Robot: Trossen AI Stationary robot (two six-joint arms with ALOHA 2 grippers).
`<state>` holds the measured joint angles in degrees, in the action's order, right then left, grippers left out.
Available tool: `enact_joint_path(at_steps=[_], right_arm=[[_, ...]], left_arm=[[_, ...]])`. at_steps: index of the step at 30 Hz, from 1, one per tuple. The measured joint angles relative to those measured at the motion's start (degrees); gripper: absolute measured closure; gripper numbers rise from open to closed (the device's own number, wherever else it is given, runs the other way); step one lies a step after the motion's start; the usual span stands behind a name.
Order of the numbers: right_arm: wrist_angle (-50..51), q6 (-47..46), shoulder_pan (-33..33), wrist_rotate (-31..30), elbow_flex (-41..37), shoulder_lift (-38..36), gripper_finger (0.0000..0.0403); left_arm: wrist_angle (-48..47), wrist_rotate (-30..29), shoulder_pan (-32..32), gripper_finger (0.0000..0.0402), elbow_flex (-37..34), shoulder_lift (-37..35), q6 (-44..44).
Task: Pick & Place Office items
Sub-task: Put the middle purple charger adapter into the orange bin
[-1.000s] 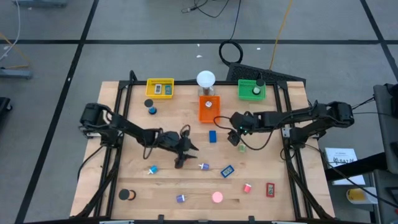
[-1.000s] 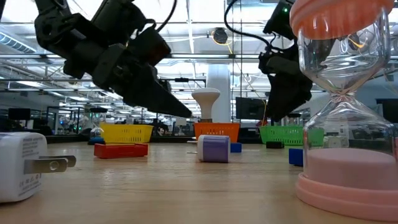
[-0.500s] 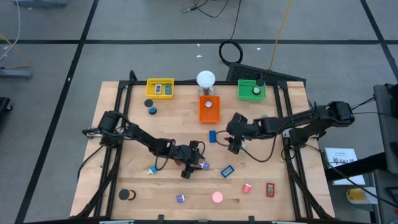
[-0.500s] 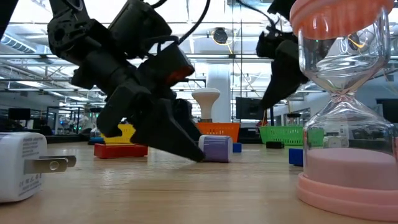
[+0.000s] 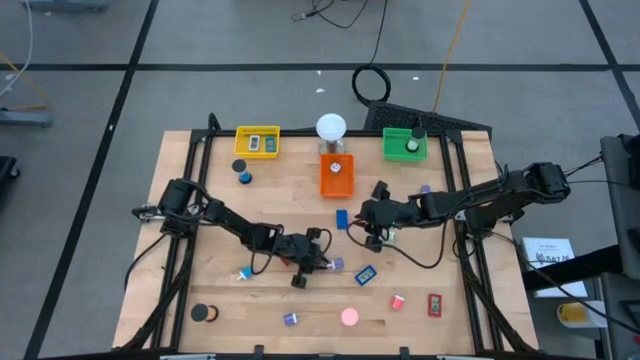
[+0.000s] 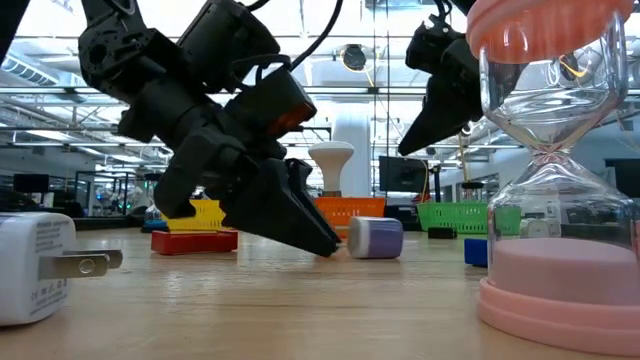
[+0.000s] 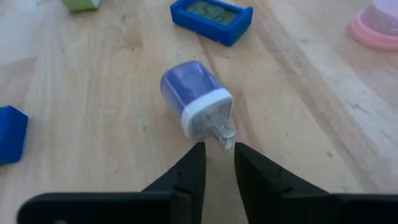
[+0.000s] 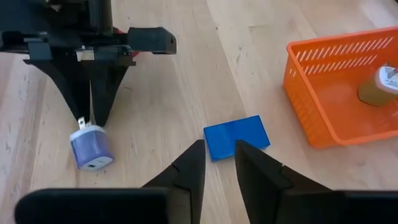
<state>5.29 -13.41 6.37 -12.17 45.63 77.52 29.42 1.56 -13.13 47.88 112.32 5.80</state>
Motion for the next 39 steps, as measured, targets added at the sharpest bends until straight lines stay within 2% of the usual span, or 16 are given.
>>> enact_joint_path(at_steps=[8, 11, 13, 15, 18, 21, 25, 29, 39], right_arm=[[0.04, 0.63, 0.13, 0.01, -0.04, 0.0, 0.033], [-0.77, 0.63, 0.11, 0.01, -0.74, 0.0, 0.033], [-0.86, 0.63, 0.11, 0.01, -1.24, 0.0, 0.033], [-0.89, 0.52, 0.11, 0.01, -1.88, 0.0, 0.033], [-1.4, -0.66, 0.11, 0.01, -3.12, 0.0, 0.033], [-3.99, -0.72, 0.11, 0.03, -4.48, 0.0, 0.033], [-5.41, -0.64, 0.11, 0.03, -4.9, 0.0, 0.033], [-6.68, -0.44, 0.11, 0.05, -4.92, 0.0, 0.033], [-7.57, 0.85, 0.11, 0.21, -4.92, 0.0, 0.033]], left_arm=[[-7.48, -0.1, 1.21, 0.0387, 0.01, -5.74, -2.27], [-8.01, -0.19, 0.54, 0.0393, 0.0, -5.97, -5.71], [-7.75, -0.99, -0.65, 0.0379, 0.0, -5.8, -7.12], [-7.77, -4.31, -2.16, 0.0353, 0.0, -5.67, -8.5], [-6.64, -11.12, -4.44, 0.0302, 0.0, -5.65, -10.99], [-4.7, -15.37, -5.86, 0.0246, 0.0, -5.45, -14.1], [-2.97, -16.39, -5.65, 0.0197, 0.0, -4.21, -17.61], [-1.44, -15.1, -4.83, 0.0194, 0.0, -2.53, -20.01], [-1.28, -13.9, -5.42, 0.0255, 1.83, -1.74, -18.28]])
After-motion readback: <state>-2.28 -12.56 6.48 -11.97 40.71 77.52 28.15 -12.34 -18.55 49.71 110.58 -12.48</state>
